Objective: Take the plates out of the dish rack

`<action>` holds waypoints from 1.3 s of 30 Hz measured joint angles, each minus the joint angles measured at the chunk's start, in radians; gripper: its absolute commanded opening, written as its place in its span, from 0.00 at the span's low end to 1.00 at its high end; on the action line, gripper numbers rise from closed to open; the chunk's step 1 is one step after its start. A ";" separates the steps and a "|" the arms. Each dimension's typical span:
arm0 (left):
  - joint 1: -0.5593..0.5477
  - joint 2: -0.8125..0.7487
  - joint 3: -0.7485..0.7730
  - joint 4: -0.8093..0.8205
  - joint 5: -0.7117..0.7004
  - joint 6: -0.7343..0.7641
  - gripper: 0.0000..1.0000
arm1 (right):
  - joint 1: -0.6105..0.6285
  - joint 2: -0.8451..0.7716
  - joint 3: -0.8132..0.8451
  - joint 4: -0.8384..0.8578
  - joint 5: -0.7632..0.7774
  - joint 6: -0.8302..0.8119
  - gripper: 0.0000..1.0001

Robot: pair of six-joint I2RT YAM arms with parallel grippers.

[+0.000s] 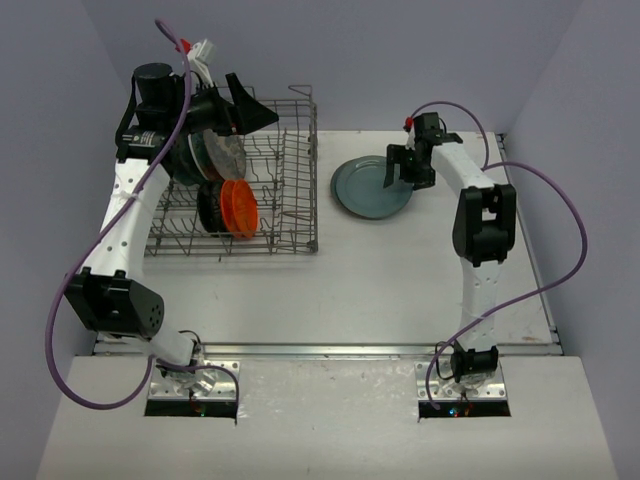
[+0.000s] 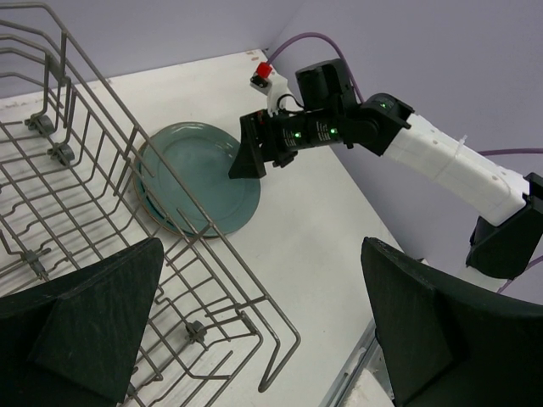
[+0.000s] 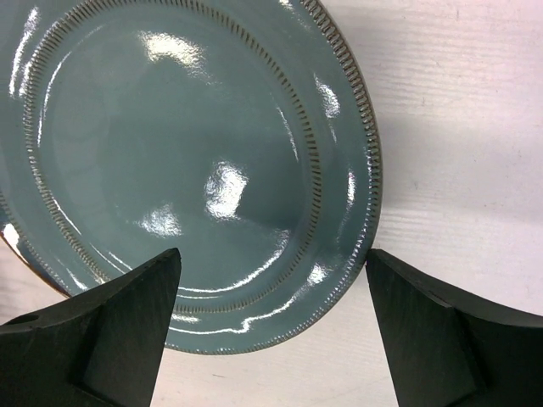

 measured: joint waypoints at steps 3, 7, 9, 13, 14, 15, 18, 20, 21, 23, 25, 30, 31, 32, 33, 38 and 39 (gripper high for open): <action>0.000 0.005 0.000 0.000 -0.002 0.000 1.00 | -0.001 0.021 0.015 0.002 -0.017 0.001 0.89; 0.000 0.005 0.000 -0.001 -0.003 0.000 1.00 | -0.001 0.047 0.022 0.002 -0.050 0.005 0.89; 0.000 0.005 0.000 -0.001 -0.005 0.000 1.00 | 0.000 0.057 0.022 0.002 -0.069 0.008 0.90; 0.000 0.005 0.000 -0.001 -0.012 0.001 1.00 | 0.000 0.061 0.022 0.002 -0.090 0.012 0.90; 0.000 0.005 0.000 -0.001 -0.016 0.001 1.00 | 0.000 0.061 0.022 0.002 -0.094 0.012 0.90; 0.000 0.005 0.000 -0.001 -0.021 0.001 1.00 | 0.000 0.061 0.022 0.002 -0.096 0.012 0.91; 0.002 0.005 0.000 -0.002 -0.041 0.002 1.00 | 0.000 0.061 0.022 0.002 -0.102 0.012 0.94; 0.002 0.005 0.007 -0.021 -0.082 0.017 1.00 | 0.000 0.054 0.019 0.001 -0.110 0.011 0.96; 0.002 0.005 0.016 -0.040 -0.120 0.028 1.00 | 0.000 0.048 0.015 -0.001 -0.114 0.012 0.98; 0.003 0.007 0.048 -0.092 -0.240 0.056 1.00 | 0.000 0.026 0.010 -0.010 -0.119 0.006 0.99; 0.008 0.018 0.103 -0.146 -0.374 0.089 0.98 | 0.002 -0.011 0.003 -0.019 -0.120 -0.002 0.99; 0.048 0.099 0.283 -0.260 -0.647 0.180 0.87 | 0.007 -0.193 -0.035 -0.010 -0.110 -0.042 0.99; 0.057 0.116 0.305 -0.271 -0.685 0.196 0.81 | 0.008 -0.245 -0.050 -0.005 -0.106 -0.052 0.99; 0.064 0.133 0.318 -0.283 -0.724 0.213 0.77 | 0.010 -0.287 -0.064 0.001 -0.100 -0.059 0.99; 0.071 0.148 0.324 -0.294 -0.758 0.231 0.74 | 0.011 -0.330 -0.079 0.008 -0.095 -0.066 0.99; 0.083 0.209 0.292 -0.327 -0.851 0.298 0.52 | 0.012 -0.489 -0.175 0.048 -0.083 -0.088 0.99; 0.083 0.217 0.276 -0.329 -0.855 0.310 0.51 | 0.012 -0.509 -0.199 0.055 -0.083 -0.091 0.99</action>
